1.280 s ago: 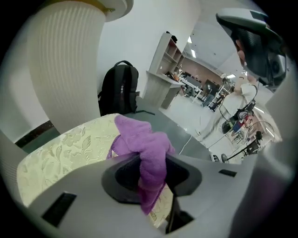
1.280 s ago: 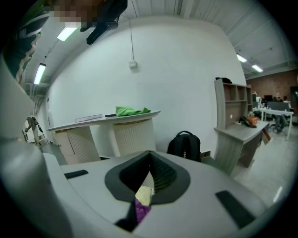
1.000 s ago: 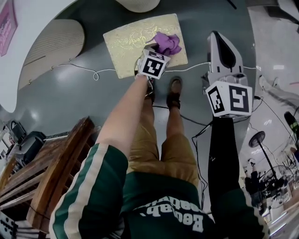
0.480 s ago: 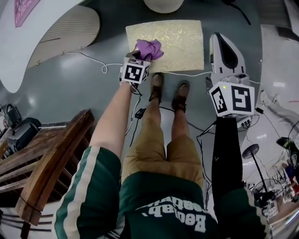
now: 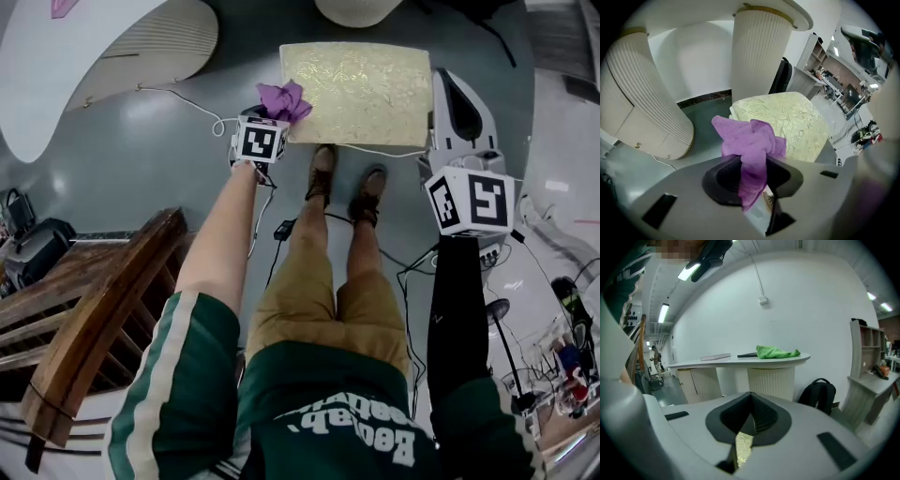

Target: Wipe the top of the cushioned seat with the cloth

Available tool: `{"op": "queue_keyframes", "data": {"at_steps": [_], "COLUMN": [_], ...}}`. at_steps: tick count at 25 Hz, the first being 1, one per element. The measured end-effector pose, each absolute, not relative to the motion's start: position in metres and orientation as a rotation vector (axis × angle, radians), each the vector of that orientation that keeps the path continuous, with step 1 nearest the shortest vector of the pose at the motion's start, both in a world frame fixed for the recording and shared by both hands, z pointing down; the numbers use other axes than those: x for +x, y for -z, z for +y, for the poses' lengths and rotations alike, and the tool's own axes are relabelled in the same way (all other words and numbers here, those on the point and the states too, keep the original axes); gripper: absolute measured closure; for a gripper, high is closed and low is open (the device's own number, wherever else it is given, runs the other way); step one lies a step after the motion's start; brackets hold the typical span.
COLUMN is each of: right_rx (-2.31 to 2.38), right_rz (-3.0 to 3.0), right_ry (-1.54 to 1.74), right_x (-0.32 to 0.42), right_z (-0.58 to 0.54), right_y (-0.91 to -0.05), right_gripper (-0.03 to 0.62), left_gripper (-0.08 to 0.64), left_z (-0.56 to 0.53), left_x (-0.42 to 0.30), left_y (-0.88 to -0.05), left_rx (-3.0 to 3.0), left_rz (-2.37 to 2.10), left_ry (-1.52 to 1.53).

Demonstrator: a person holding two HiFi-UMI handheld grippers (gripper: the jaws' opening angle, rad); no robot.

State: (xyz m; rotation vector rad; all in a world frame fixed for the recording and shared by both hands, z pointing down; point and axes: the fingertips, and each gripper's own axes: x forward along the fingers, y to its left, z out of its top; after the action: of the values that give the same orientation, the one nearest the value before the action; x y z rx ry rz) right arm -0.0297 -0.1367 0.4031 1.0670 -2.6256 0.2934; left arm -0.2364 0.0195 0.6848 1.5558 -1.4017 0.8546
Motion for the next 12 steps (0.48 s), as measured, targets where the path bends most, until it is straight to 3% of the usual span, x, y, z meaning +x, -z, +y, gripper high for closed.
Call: {"op": "queue_keyframes", "data": {"at_steps": [6, 12], "right_rx": [1.11, 1.179], "right_rz": [-2.612, -2.603], "right_ry": [-0.282, -0.276], "right_x": [-0.018, 0.017], "right_z": [-0.137, -0.14], "right_y": [-0.395, -0.386], "right_gripper": [0.583, 0.583], "left_gripper": [0.428, 0.429], "left_z": [0.016, 0.006], "left_x": [-0.23, -0.178], "left_y": [-0.671, -0.631], "left_rx": [1.583, 1.739], "left_rz": [-1.463, -1.483], "left_ry": [-0.826, -0.783]}}
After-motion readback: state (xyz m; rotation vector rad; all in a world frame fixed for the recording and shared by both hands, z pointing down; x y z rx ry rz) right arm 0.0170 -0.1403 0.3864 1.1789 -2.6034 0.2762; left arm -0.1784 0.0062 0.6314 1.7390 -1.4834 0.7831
